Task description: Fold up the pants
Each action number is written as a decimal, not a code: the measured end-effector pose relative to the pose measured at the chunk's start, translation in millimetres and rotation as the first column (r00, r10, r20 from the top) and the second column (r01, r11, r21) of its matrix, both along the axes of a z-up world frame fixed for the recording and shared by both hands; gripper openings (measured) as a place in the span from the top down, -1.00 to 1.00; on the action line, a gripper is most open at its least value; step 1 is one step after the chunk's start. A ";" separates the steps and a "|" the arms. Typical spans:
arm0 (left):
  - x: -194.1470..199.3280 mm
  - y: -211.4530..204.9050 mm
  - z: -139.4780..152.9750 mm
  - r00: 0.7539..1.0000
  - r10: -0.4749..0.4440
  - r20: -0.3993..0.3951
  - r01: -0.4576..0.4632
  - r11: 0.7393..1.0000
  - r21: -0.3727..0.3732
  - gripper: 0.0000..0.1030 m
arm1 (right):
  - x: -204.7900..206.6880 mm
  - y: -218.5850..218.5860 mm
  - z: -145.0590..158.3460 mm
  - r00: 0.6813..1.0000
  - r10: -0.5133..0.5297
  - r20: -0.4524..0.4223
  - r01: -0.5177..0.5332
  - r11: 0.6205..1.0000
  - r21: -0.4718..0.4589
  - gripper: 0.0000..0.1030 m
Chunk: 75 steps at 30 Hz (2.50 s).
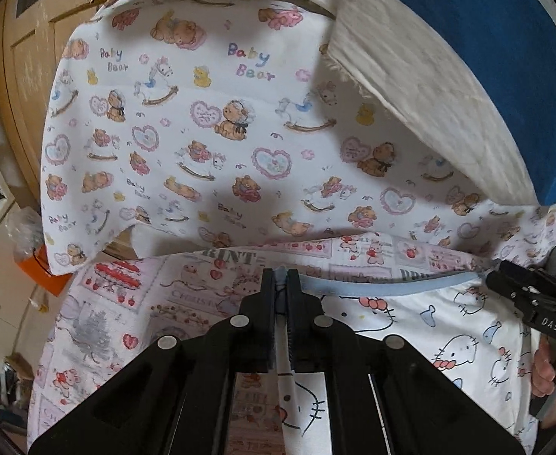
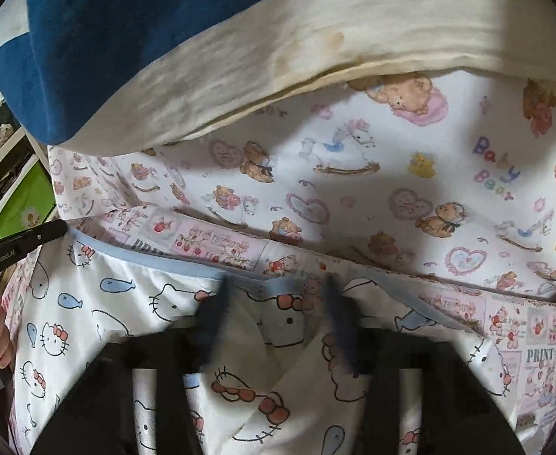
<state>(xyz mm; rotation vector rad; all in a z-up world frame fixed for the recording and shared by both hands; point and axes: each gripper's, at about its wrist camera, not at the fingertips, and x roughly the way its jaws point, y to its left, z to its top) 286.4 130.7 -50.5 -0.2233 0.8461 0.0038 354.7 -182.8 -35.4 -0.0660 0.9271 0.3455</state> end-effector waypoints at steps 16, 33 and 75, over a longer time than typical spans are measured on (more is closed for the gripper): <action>-3.0 -17.3 4.4 0.999 -0.025 0.027 0.021 0.993 0.114 0.90 | -5.1 29.1 -8.9 0.999 0.037 0.016 -0.035 0.991 -0.130 0.84; -13.3 -2.8 20.7 0.995 0.069 0.077 -0.083 0.977 0.194 0.67 | -20.7 -21.6 66.7 0.970 -0.126 0.206 0.120 0.992 0.042 -0.14; -3.2 -247.7 34.1 0.982 -0.190 0.001 0.176 0.913 0.367 0.99 | -108.9 -195.3 10.6 0.962 -0.270 0.049 0.275 0.950 -0.149 -0.18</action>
